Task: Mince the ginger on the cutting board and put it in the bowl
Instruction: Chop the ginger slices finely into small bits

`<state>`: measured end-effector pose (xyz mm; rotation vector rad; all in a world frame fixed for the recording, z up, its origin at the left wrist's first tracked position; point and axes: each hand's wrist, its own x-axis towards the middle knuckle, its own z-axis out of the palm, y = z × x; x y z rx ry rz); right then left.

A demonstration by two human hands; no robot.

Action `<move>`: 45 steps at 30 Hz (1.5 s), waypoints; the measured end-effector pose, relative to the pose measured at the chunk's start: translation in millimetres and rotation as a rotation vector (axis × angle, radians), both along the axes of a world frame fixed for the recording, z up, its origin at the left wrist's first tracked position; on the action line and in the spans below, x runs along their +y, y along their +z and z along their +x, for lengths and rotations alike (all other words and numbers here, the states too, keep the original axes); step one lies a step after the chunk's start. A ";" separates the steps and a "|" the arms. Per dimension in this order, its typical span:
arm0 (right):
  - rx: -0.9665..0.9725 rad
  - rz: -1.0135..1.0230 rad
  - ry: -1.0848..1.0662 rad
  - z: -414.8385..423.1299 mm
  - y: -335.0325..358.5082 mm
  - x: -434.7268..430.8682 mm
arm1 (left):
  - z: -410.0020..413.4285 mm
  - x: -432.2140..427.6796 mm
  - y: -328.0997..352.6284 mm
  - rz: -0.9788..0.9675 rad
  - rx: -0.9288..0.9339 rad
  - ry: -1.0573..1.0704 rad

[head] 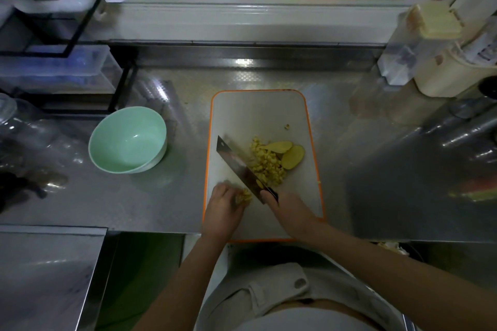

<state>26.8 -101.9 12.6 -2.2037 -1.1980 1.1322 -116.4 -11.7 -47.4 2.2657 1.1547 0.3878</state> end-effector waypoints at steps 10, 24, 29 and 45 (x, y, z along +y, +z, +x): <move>0.008 -0.081 0.017 -6.2 -3.1 6.0 | 4.6 -1.7 5.6 0.057 -0.012 0.020; -0.173 -0.059 0.034 -15.8 -10.5 15.1 | 7.0 1.9 4.0 0.052 -0.052 0.031; -0.079 -0.070 0.041 -11.0 -14.4 12.8 | 5.6 2.8 1.4 0.056 -0.043 0.033; -0.026 0.074 -0.025 18.5 -13.4 14.3 | 15.8 3.4 4.8 0.006 0.007 0.044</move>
